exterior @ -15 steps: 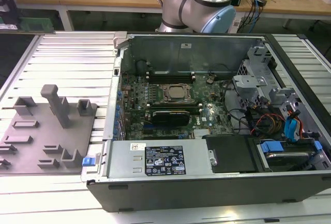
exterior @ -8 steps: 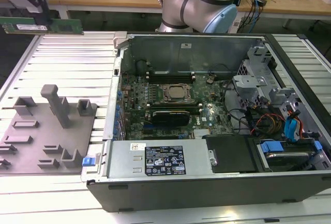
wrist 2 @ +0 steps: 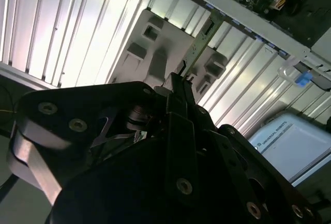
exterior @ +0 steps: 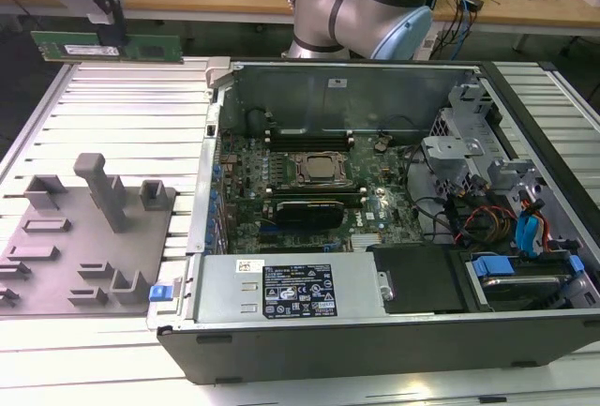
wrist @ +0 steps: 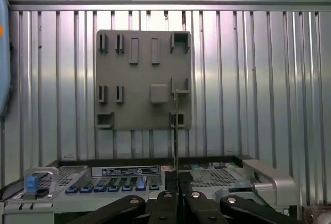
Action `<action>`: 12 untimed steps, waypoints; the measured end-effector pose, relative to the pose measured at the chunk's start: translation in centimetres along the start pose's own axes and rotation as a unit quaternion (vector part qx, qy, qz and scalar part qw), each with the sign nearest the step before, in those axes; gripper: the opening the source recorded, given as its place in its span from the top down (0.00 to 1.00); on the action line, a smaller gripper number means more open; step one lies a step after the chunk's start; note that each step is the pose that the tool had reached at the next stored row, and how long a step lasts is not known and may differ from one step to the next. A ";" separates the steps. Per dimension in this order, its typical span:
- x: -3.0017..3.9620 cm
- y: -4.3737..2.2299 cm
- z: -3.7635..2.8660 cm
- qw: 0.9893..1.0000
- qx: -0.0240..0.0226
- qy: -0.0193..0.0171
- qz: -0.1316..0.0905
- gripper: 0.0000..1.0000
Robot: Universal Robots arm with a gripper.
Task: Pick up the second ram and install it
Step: 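Pick up the second ram and move it above second insertion slot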
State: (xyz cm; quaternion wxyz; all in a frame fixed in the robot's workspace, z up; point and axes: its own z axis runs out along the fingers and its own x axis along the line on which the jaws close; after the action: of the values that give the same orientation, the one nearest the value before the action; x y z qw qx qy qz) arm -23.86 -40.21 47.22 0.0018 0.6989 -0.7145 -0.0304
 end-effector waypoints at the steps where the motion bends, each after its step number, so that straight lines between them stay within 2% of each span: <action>1: -0.01 -0.59 -0.02 1.000 0.000 0.000 0.000 0.88; 3: -0.04 -1.56 -0.06 1.000 -0.001 0.000 0.000 0.88; 5: -0.06 -2.83 -0.11 1.000 -0.001 0.000 0.000 0.88; 10: -0.11 -4.84 -0.18 1.000 -0.002 0.000 0.000 0.88; 12: -0.14 -6.10 -0.23 1.000 -0.002 0.000 0.000 0.88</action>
State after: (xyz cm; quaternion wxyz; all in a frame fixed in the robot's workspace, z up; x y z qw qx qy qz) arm -17.76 -40.21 47.17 0.0035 0.6989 -0.7145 -0.0320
